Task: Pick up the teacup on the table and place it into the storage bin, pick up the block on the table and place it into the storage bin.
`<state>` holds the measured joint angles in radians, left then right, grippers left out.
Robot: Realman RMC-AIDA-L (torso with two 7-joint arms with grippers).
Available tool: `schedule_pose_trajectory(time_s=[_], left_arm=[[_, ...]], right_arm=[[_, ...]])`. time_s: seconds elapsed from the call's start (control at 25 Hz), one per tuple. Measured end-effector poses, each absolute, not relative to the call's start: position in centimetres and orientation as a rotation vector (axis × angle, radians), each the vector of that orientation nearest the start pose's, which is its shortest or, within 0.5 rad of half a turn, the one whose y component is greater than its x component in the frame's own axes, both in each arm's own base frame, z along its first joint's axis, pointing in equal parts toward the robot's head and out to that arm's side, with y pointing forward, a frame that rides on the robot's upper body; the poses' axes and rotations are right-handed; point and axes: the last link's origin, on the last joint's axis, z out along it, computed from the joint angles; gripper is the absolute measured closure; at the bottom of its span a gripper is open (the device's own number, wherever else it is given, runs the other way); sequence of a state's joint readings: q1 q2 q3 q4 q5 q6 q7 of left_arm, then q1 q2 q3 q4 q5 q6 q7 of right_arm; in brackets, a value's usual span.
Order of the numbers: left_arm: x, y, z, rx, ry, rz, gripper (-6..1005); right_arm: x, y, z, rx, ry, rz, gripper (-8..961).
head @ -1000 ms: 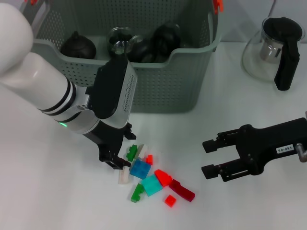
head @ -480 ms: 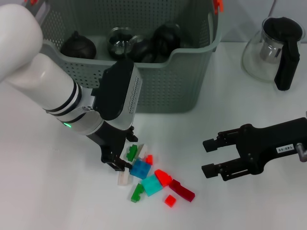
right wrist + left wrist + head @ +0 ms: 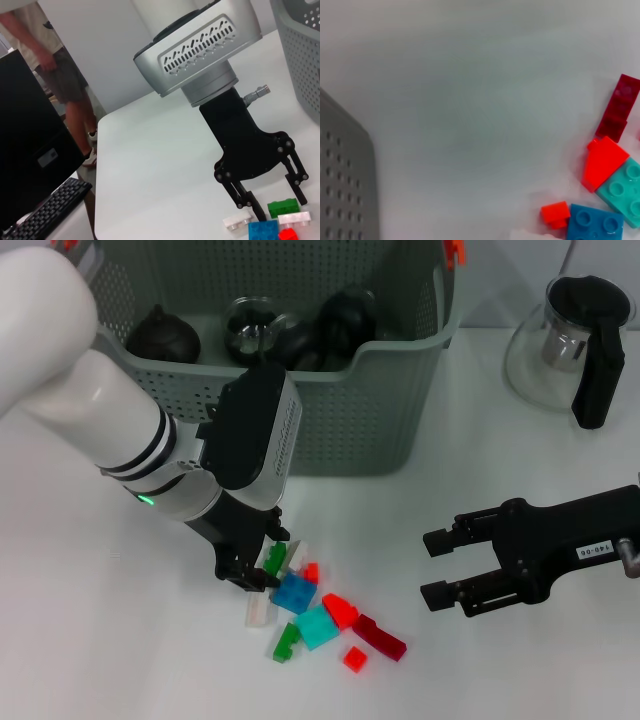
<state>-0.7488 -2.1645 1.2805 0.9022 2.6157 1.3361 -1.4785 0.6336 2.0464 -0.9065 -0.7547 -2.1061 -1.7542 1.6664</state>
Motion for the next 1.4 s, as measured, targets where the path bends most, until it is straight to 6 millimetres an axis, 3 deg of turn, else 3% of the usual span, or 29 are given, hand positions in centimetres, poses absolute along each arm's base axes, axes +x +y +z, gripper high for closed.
schedule_pose_trajectory(time_s=[0.28, 0.48, 0.92, 1.08, 1.4], left_arm=[[-20.1, 36.6, -7.1, -3.010, 0.315, 0.622, 438], [-20.0, 36.7, -7.1, -3.006, 0.294, 0.624, 530], [-19.6, 37.2, -6.5, -2.983, 0.256, 0.639, 575], [-18.8, 37.1, -4.5, -3.003, 0.190, 0.598, 560], [-16.5, 36.1, 3.1, -3.086, -0.050, 0.222, 530]], right_arm=[[21.8, 32.5, -0.6, -3.139, 0.690, 0.444, 158], [21.8, 32.5, -0.6, -3.137, 0.692, 0.445, 159], [21.8, 32.5, -0.5, -3.132, 0.693, 0.450, 159], [21.9, 32.5, -0.4, -3.128, 0.691, 0.456, 159], [21.9, 32.5, -0.4, -3.130, 0.668, 0.459, 159]])
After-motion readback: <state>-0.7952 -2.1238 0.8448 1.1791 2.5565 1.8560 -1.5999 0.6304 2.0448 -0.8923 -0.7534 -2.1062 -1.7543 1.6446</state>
